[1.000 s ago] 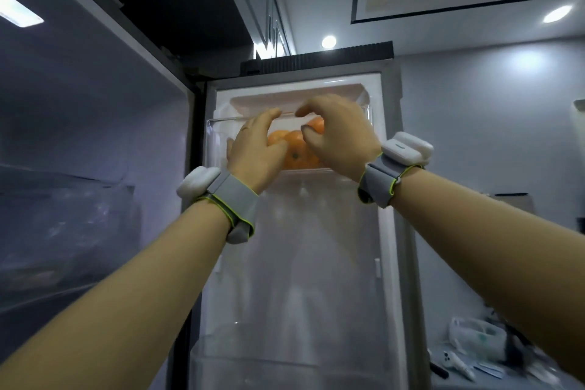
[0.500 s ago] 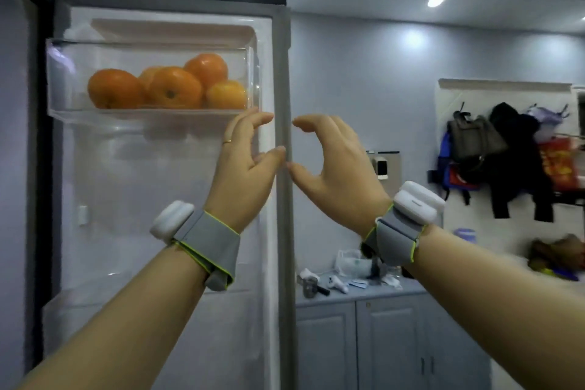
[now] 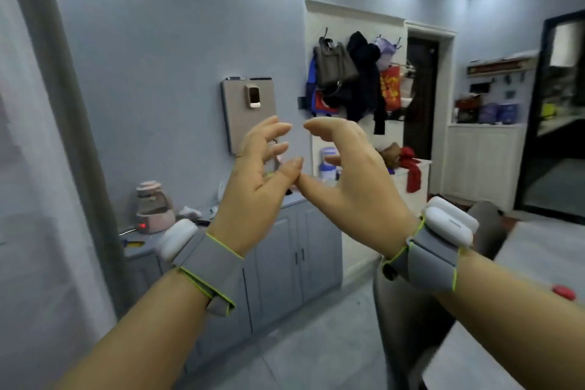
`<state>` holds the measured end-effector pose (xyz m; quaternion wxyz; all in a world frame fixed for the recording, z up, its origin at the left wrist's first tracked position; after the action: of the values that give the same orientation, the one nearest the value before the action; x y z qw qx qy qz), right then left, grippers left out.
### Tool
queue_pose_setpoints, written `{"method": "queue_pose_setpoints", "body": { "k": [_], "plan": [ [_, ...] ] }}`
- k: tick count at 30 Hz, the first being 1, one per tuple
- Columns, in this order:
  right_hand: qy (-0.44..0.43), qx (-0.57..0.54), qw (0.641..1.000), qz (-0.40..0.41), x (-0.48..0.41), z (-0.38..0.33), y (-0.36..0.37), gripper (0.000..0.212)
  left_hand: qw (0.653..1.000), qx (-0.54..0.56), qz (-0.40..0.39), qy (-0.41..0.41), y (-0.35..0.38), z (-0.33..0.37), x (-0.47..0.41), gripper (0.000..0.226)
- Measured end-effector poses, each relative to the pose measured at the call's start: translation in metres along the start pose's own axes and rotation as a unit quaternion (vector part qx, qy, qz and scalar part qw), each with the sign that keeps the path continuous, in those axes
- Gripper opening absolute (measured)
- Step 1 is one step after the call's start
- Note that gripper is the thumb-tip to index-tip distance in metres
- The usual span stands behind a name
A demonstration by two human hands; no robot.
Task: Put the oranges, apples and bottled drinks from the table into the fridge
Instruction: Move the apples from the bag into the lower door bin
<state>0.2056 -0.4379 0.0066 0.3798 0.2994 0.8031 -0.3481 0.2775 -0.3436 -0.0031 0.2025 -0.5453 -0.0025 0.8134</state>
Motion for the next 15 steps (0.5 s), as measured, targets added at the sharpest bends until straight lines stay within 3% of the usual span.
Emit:
{"method": "queue_pose_setpoints", "body": {
  "k": [10, 15],
  "plan": [
    [0.175, 0.128, 0.976, 0.023, 0.103, 0.130, -0.133, 0.058, 0.981, 0.143, -0.097, -0.087, 0.181, -0.034, 0.045, 0.037],
    [0.243, 0.190, 0.950, 0.042, 0.163, 0.178, -0.198, 0.059, 0.949, 0.226, -0.162, -0.145, 0.291, -0.030, 0.095, 0.040]
  ]
}}
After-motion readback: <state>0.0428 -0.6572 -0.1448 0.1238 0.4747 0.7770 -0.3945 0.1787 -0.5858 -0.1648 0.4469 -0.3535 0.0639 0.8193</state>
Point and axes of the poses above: each hand's wrist, its own x-axis away from the middle knuckle, its own y-axis out of the palm, z = x × y, the point moved 10 cm from there along -x, towards the middle knuckle, and after that the axes turned 10 degrees about y, right-handed, at the moved point
